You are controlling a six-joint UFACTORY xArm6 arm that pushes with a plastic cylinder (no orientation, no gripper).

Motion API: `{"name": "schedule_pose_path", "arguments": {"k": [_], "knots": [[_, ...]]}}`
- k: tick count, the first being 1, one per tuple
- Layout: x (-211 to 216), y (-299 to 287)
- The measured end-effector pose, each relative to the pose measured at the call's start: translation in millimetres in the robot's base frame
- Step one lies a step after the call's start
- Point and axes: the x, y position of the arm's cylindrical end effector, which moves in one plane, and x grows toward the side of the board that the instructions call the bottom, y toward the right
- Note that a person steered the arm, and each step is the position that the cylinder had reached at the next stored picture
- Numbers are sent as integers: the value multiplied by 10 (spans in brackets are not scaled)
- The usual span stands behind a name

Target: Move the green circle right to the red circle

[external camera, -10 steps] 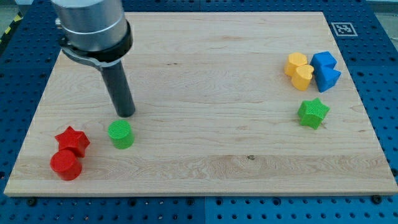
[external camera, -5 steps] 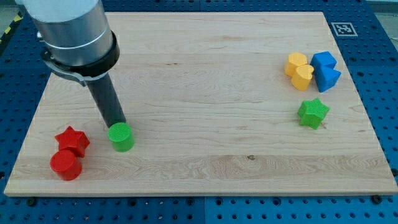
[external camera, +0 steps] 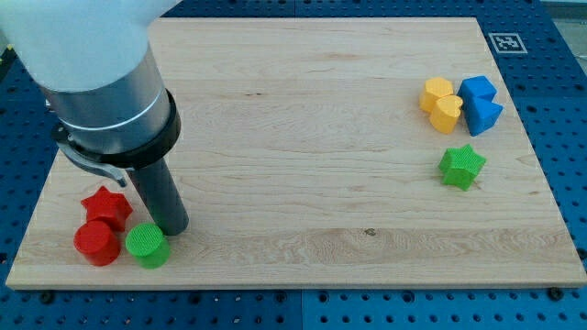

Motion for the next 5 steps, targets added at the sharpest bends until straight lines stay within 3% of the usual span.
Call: {"name": "schedule_pose_path", "arguments": {"k": [5], "knots": [[-110, 624]]}}
